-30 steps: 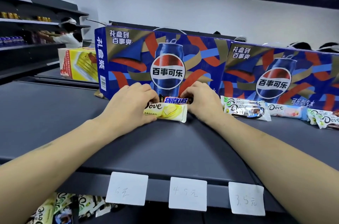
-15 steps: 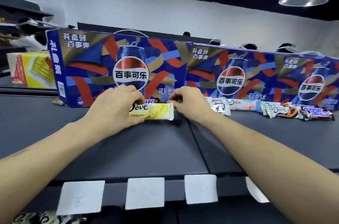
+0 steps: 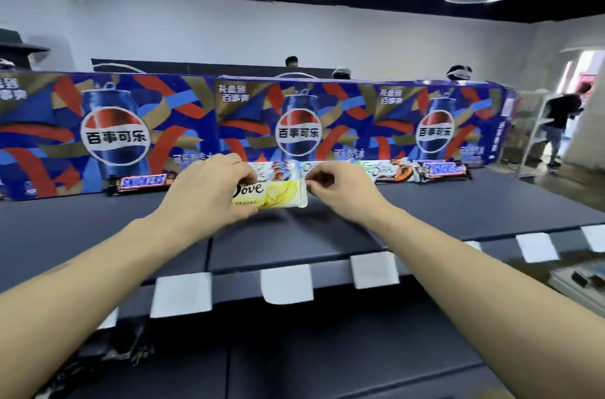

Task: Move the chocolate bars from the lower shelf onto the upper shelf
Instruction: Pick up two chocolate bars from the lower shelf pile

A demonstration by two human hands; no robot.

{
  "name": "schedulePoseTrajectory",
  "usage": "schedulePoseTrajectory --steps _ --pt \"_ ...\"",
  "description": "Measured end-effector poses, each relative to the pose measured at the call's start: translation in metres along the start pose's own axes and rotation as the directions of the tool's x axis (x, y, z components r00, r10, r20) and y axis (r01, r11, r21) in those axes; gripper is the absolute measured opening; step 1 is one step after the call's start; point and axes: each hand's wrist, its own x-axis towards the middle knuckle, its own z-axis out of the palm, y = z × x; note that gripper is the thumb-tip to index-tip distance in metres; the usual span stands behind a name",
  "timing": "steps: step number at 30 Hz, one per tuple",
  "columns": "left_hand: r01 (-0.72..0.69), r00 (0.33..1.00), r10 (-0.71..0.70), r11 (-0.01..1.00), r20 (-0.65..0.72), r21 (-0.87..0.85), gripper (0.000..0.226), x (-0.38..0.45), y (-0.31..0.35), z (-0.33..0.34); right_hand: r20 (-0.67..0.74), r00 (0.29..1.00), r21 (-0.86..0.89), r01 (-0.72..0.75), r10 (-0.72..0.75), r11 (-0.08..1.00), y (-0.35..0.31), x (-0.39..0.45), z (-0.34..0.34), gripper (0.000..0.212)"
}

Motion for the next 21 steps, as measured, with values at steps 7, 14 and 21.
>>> schedulePoseTrajectory --steps 7,14,21 --pt "0.026 1.0 -0.026 1.0 0.005 0.005 0.038 0.026 0.114 0.018 0.026 0.999 -0.01 -0.025 0.025 1.0 0.078 -0.049 -0.081 0.007" --pt "0.072 0.997 -0.072 0.997 -0.009 -0.019 0.037 0.053 0.192 0.036 0.039 0.997 -0.035 -0.068 0.069 0.997 0.142 -0.079 -0.142 0.02" --pt "0.064 0.998 -0.064 0.998 0.0 -0.025 0.039 0.084 0.241 0.058 0.045 0.995 -0.038 -0.091 0.093 0.995 0.193 -0.09 -0.176 0.033"
